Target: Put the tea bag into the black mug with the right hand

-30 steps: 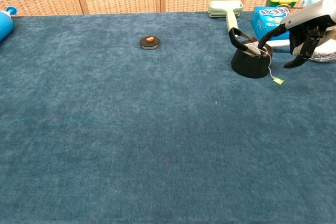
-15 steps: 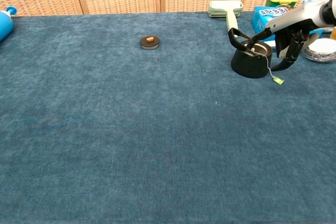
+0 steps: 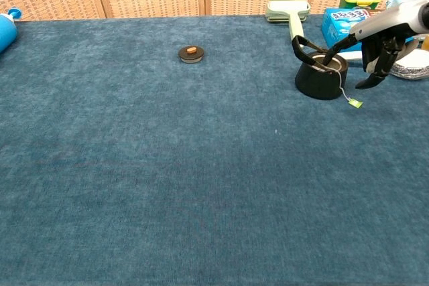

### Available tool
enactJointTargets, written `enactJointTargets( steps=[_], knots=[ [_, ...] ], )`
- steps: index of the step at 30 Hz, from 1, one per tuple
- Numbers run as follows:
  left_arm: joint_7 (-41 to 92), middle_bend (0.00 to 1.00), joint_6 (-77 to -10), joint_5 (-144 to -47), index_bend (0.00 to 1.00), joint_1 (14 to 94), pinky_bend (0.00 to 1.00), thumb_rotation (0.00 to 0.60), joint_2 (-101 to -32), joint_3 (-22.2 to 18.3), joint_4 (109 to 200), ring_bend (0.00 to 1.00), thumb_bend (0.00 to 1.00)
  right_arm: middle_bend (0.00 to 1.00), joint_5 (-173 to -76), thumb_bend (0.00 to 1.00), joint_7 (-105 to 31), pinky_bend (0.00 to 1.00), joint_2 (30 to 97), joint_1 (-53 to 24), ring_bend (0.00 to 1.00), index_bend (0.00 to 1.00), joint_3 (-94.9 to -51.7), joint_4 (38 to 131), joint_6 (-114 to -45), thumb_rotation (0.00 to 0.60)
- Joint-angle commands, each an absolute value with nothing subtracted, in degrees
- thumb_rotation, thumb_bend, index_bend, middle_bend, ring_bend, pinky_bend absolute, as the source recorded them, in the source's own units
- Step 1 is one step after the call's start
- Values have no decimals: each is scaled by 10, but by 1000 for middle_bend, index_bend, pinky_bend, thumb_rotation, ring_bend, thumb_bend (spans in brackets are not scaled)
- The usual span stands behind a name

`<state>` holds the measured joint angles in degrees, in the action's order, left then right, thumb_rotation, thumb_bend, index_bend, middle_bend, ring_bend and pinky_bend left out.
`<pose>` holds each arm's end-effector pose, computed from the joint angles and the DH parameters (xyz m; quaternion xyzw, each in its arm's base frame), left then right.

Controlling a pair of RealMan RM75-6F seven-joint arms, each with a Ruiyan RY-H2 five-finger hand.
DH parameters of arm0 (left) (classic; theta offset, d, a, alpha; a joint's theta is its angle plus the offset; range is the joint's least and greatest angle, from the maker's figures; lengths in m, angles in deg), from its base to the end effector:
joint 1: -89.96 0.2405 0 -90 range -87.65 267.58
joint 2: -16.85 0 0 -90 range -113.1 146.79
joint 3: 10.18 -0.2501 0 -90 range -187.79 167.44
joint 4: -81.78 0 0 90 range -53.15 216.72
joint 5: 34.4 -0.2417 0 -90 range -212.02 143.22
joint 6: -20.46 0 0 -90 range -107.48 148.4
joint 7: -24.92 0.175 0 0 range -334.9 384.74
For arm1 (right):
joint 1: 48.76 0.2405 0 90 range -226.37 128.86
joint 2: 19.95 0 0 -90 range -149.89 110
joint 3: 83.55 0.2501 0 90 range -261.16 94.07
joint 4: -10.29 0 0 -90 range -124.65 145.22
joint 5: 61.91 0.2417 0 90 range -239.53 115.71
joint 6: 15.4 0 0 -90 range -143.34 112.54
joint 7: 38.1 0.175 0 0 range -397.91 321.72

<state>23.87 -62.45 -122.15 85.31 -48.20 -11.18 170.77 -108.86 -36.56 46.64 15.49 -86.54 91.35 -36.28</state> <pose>-0.3346 0.1967 0.1095 -0.6253 -0.4047 -0.3535 0.5659 -0.1874 -0.4459 0.0186 0.7677 -0.4959 0.1642 0.3712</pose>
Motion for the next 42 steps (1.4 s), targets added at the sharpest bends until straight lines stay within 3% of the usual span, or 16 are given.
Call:
enactJointTargets(
  steps=[1,14,21,28,42],
  knots=[
    [240,189,-626,-1223,163,853,128,600,-481,-111,1709,102,282,1000,-1086,421,-366,1000,453,150,1000,104,-864,925,-376,600],
    [243,189,-618,-1216,163,846,128,600,-484,-104,1710,102,284,1000,-1132,420,-334,1000,385,75,1000,106,-830,1001,-480,600],
    [248,189,-612,-1211,163,838,128,600,-492,-97,1708,102,282,973,-1206,419,-310,1000,396,-19,1000,110,-806,1012,-642,600],
    [257,189,-604,-1207,163,834,128,600,-496,-97,1709,102,283,859,-1258,417,-373,995,445,-102,991,127,-810,985,-808,600],
    [251,189,-638,-1235,163,851,128,600,-522,-113,1694,102,283,530,-1314,408,-439,682,488,-244,585,140,-841,1022,-965,600]
  ],
)
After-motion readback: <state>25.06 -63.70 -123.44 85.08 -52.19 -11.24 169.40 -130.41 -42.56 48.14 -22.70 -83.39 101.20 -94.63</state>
